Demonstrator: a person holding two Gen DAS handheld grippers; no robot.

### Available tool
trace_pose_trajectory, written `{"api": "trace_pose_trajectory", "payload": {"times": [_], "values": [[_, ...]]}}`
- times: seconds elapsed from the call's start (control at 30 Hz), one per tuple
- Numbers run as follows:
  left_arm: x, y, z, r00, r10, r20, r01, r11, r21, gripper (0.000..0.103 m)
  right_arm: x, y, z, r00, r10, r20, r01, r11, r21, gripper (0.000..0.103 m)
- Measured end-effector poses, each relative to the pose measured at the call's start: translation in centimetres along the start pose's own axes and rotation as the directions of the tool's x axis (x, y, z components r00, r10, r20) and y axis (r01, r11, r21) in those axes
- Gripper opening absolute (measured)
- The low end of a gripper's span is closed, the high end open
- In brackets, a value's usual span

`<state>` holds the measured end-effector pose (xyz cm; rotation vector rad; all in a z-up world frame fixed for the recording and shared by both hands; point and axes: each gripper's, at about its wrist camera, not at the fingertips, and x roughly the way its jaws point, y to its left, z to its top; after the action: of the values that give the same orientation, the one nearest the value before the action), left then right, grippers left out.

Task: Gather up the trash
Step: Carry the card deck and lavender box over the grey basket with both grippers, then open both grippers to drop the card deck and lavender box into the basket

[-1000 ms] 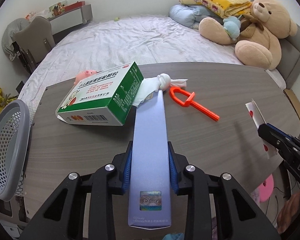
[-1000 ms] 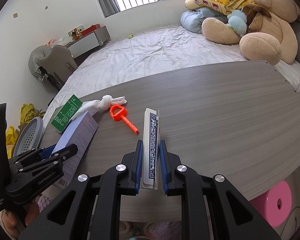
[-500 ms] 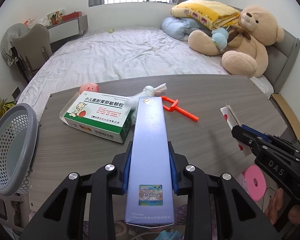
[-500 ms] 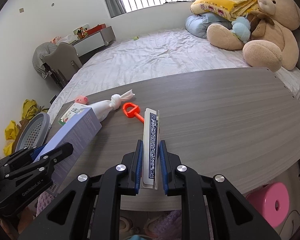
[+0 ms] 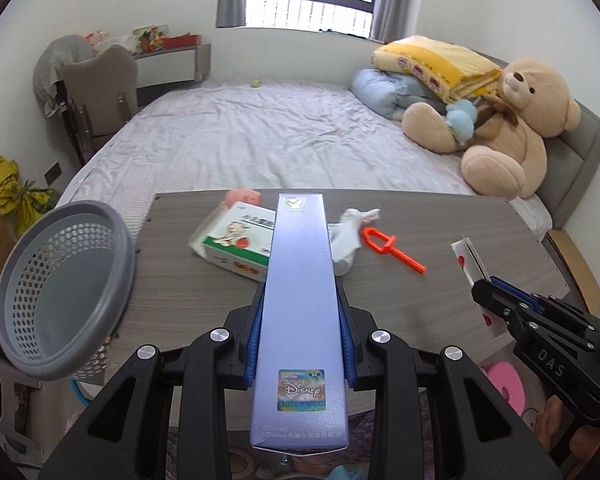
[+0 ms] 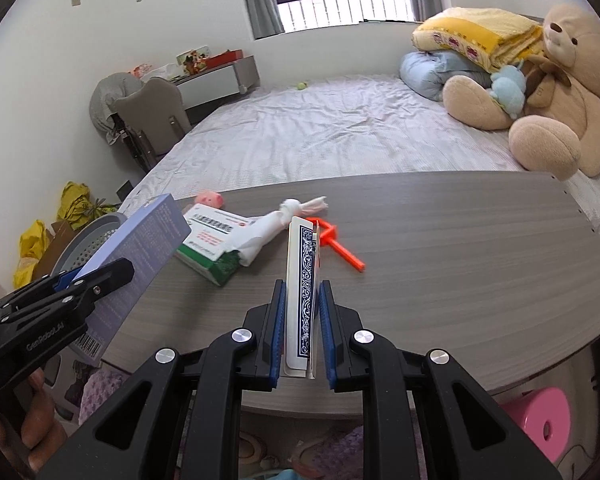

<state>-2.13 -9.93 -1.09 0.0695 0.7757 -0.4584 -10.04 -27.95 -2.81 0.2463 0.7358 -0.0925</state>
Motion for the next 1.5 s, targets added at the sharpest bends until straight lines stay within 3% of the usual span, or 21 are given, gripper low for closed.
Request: {"api": "trace_pose_trajectory", "payload": {"times": [0.43,0.73,1.2,1.5], "values": [[-2.8,9.7,-0.2,0.991,0.116,0.060,-0.108,0.986,-0.130,0.031,1.8,9.9,2.6,0.989,0.144,-0.031,-0.147,0.982,-0.115,0.016],[-3.3,17.0,-0.9,0.980,0.193,0.049,-0.180,0.963,-0.200,0.031,5.7,18.2,4.0,0.964,0.252,-0.086,-0.264,0.947,-0.183,0.016],[-0.8,26.1,-1.5,0.964,0.266,-0.021,-0.263,0.930,-0.255,0.031,13.3,28.3,5.3,0.921,0.333,-0.205,-0.379,0.887,-0.263,0.016],[0.7,28.5,-1.6,0.955,0.292,-0.062,-0.297,0.915,-0.274,0.031,17.4,31.5,5.6,0.893,0.365,-0.264,-0.433,0.858,-0.277,0.016]]}}
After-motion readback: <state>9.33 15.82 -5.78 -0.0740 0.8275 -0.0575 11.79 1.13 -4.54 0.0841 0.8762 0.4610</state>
